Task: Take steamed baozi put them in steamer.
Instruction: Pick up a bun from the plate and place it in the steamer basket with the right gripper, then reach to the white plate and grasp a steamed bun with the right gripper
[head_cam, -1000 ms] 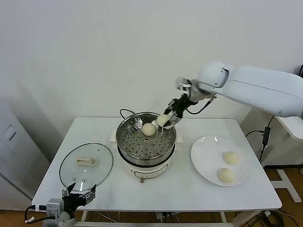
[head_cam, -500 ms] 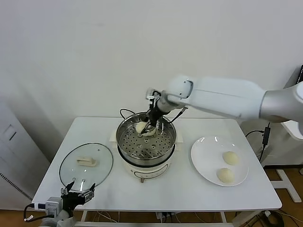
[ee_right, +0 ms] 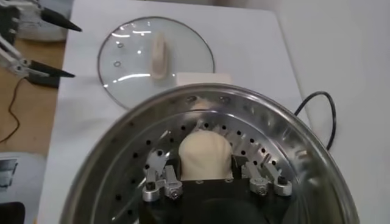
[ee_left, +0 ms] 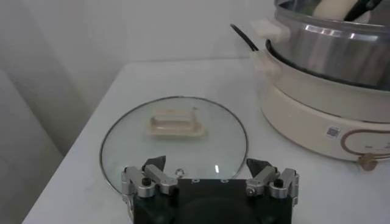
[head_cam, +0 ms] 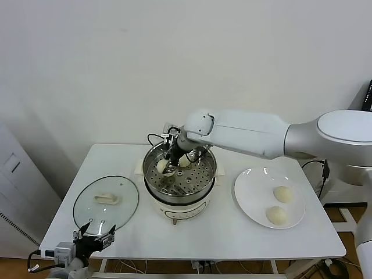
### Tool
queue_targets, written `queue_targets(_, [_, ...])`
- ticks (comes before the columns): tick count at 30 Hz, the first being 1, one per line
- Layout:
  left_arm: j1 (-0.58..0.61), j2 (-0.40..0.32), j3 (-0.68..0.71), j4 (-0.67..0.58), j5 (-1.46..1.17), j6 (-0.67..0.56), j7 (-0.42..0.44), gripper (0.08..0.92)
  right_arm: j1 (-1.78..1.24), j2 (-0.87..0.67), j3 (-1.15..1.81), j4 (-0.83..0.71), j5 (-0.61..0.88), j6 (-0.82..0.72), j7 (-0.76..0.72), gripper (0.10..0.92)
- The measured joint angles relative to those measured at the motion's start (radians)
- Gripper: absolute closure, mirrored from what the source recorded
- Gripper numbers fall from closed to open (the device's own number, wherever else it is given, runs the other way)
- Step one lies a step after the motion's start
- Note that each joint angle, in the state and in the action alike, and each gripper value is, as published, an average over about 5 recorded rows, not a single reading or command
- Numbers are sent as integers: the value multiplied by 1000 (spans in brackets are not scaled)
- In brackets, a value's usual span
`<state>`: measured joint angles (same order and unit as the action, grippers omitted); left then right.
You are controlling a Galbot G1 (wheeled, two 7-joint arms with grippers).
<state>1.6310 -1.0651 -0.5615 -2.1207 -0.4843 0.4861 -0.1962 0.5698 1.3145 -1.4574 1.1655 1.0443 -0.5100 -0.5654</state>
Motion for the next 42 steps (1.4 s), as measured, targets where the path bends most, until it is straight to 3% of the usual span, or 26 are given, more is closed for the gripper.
queue_targets(6, [2,-1,-1,0,-1,-1,0,177,-36,20,14,-33,-10,0,15,483])
queue_targets(17, [12,-6,-2,-5,0,-1,0,177,-37,9,29,-39,-13,9,-1,220])
queue_targets(30, [30,-9,-8,-24,1,-2,0,177,203,-216,-117,83,-37,83,-205,203])
queue_targets(42, [41,-16,-9,-36,3,1,0,177,295,-522,-255,148,-239,200,-407,203])
